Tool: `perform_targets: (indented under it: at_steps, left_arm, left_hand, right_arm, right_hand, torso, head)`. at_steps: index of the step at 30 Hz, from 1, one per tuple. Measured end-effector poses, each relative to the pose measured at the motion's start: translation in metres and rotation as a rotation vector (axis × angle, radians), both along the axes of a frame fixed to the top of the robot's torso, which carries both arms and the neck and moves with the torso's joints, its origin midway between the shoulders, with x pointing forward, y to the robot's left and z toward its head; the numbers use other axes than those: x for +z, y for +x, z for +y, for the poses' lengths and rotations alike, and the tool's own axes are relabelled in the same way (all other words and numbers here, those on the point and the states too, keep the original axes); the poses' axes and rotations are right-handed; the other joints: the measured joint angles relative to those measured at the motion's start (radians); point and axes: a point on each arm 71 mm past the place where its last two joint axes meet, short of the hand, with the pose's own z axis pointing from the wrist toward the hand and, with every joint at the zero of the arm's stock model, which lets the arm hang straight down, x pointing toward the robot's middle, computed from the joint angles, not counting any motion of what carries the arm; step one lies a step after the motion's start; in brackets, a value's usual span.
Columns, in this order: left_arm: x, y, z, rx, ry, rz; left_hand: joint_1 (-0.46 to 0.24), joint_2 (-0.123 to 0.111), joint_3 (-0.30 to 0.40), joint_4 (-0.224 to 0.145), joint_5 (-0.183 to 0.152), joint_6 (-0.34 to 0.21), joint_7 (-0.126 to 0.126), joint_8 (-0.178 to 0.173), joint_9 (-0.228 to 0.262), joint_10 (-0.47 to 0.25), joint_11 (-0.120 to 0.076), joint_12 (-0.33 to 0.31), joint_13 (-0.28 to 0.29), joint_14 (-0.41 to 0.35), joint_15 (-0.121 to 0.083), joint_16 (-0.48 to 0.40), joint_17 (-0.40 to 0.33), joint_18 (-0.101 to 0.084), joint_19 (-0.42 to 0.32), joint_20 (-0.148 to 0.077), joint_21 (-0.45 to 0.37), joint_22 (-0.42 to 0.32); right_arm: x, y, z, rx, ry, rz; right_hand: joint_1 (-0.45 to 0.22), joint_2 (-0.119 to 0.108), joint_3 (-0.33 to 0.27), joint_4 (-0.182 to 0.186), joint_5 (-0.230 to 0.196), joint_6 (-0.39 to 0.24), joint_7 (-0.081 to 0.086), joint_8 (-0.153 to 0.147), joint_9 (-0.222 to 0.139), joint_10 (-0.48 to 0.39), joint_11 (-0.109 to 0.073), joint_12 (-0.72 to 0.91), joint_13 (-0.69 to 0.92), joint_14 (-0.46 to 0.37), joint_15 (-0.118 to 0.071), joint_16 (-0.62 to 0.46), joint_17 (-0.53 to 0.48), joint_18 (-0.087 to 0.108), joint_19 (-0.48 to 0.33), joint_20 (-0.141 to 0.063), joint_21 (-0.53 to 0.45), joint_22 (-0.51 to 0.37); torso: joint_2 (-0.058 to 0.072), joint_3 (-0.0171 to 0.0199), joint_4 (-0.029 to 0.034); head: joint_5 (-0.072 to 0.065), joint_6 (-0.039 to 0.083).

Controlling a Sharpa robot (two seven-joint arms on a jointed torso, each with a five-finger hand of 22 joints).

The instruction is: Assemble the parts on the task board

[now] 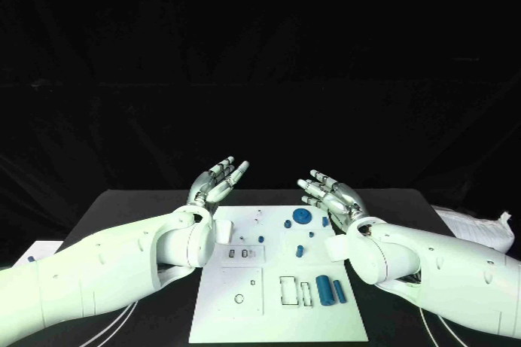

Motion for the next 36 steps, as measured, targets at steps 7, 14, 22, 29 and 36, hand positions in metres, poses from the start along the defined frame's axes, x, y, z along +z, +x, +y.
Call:
perform_targets:
  at_steps: [7, 14, 22, 29, 36]
  left_arm:
    - [0.0, 0.0, 0.0, -0.025, -0.012, 0.003]
    - [0.001, -0.002, 0.033, 0.0, -0.006, -0.007]
    - [0.008, -0.012, 0.036, -0.033, -0.029, -0.019]
    - [0.017, -0.027, 0.04, -0.073, -0.057, -0.017]
    - [0.028, -0.043, 0.043, -0.114, -0.088, -0.008]
  left_hand:
    - [0.074, 0.01, 0.016, -0.02, 0.004, 0.137, 0.008, 0.027, 0.014, 0.136, 0.023, 0.015, 0.013, 0.18, 0.02, 0.044, 0.022, 0.0, 0.103, 0.016, 0.052, 0.027]
    - [0.133, 0.023, -0.009, -0.079, 0.004, 0.41, 0.034, 0.068, 0.033, 0.535, 0.02, 0.074, 0.038, 0.581, -0.015, 0.151, 0.058, 0.04, 0.561, 0.007, 0.26, 0.119]
    - [0.17, 0.035, -0.022, -0.125, 0.004, 0.669, 0.076, 0.108, 0.043, 0.79, -0.047, 0.115, 0.044, 0.794, -0.086, 0.193, 0.087, 0.047, 0.773, -0.044, 0.354, 0.149]
    - [0.172, 0.037, -0.019, -0.134, 0.004, 0.732, 0.06, 0.108, 0.042, 0.873, -0.07, 0.116, 0.047, 0.873, -0.117, 0.2, 0.125, 0.047, 0.835, -0.077, 0.381, 0.16]
    - [0.176, 0.033, -0.022, -0.137, 0.004, 0.732, 0.06, 0.108, 0.038, 0.873, -0.07, 0.105, 0.047, 0.88, -0.117, 0.2, 0.135, 0.047, 0.843, -0.079, 0.385, 0.161]
  right_arm:
    - [-0.002, 0.0, 0.006, 0.104, -0.006, 0.01]
    - [0.003, 0.016, -0.016, 0.088, -0.158, -0.106]
    - [0.018, 0.022, -0.026, 0.114, -0.341, -0.262]
    - [0.035, 0.027, -0.03, 0.151, -0.537, -0.409]
    - [0.05, 0.031, -0.025, 0.196, -0.779, -0.52]
  right_hand:
    - [0.082, 0.005, 0.016, -0.058, -0.011, 0.133, 0.008, 0.027, 0.015, 0.176, 0.002, 0.033, 0.015, 0.181, -0.002, 0.035, 0.016, 0.023, 0.127, 0.003, 0.051, 0.023]
    - [0.141, -0.008, 0.048, -0.125, -0.033, 0.44, 0.036, 0.076, 0.038, 0.499, -0.03, 0.08, 0.027, 0.52, -0.041, 0.091, 0.032, 0.078, 0.338, -0.001, 0.136, 0.054]
    - [0.162, -0.022, 0.103, -0.185, -0.056, 0.654, 0.075, 0.083, 0.04, 0.702, -0.066, 0.08, 0.028, 0.752, -0.09, 0.109, 0.036, 0.093, 0.519, -0.038, 0.225, 0.08]
    - [0.183, -0.043, 0.144, -0.214, -0.056, 0.764, 0.071, 0.083, 0.042, 0.836, -0.1, 0.072, 0.031, 0.918, -0.142, 0.131, 0.048, 0.093, 0.645, -0.094, 0.338, 0.131]
    - [0.166, -0.077, 0.165, -0.214, -0.046, 0.824, 0.051, 0.074, 0.042, 0.92, -0.128, 0.054, 0.03, 1.058, -0.182, 0.153, 0.07, 0.093, 0.697, -0.144, 0.497, 0.224]
  torso:
    - [0.0, -0.0004, 0.0]
    - [0.012, -0.0006, -0.002]
    - [0.039, -0.0012, 0.0018]
    - [0.071, -0.0006, 0.0122]
    - [0.114, -0.0051, 0.0248]
  head:
    - [0.0, 0.0]
    - [-0.005, 0.015]
    - [-0.016, 0.023]
    - [-0.028, 0.028]
    - [-0.046, 0.044]
